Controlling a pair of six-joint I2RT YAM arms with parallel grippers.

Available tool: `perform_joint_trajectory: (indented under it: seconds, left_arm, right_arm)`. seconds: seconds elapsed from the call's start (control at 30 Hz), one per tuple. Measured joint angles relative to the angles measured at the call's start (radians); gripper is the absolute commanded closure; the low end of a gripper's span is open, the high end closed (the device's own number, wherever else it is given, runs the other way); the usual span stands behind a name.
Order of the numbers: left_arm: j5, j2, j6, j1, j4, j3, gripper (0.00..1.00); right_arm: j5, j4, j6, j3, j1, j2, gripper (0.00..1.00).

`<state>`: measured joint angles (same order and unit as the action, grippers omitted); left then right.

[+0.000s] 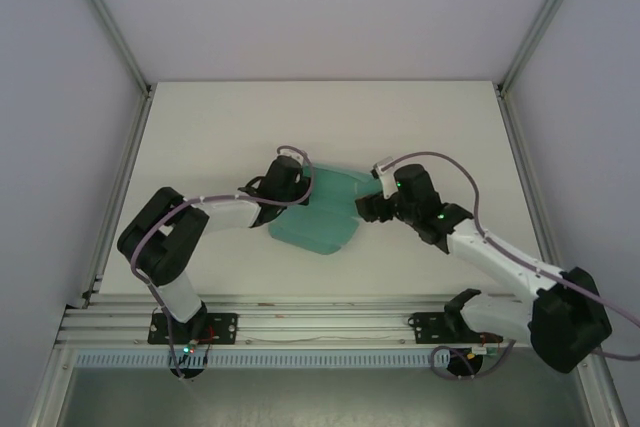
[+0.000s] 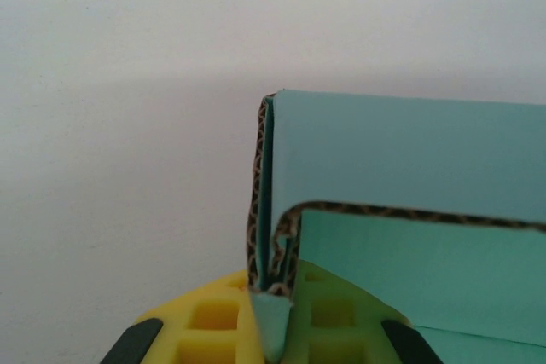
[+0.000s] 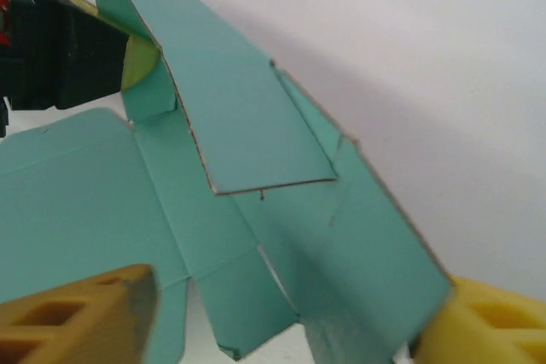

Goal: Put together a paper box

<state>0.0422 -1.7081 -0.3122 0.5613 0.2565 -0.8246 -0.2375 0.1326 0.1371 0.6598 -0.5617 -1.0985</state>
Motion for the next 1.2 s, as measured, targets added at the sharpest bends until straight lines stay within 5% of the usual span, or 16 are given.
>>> perform_joint_trajectory:
  seconds: [0.07, 0.27, 0.53, 0.83, 1.2]
  left_arm:
    - [-0.021, 0.000, 0.001, 0.010, -0.002, 0.000, 1.00]
    - [-0.072, 0.013, 0.000, 0.029, -0.016, 0.009, 1.00]
    - [-0.097, 0.037, 0.000, 0.029, -0.021, 0.032, 1.00]
    - [-0.103, 0.040, -0.006, 0.033, -0.024, 0.035, 1.00]
    - [-0.111, 0.062, -0.060, 0.050, -0.044, 0.041, 1.00]
  right_arm:
    - [0.035, 0.009, -0.016, 0.000, 0.000, 0.053, 0.00]
    - [0.165, 0.011, -0.026, 0.031, 0.003, 0.145, 0.00]
    - [0.269, 0.026, -0.025, 0.148, 0.013, -0.046, 0.00]
    - [0.171, 0.011, -0.010, 0.152, 0.013, -0.208, 0.00]
    - [0.122, -0.258, -0.088, 0.126, 0.006, -0.332, 0.00]
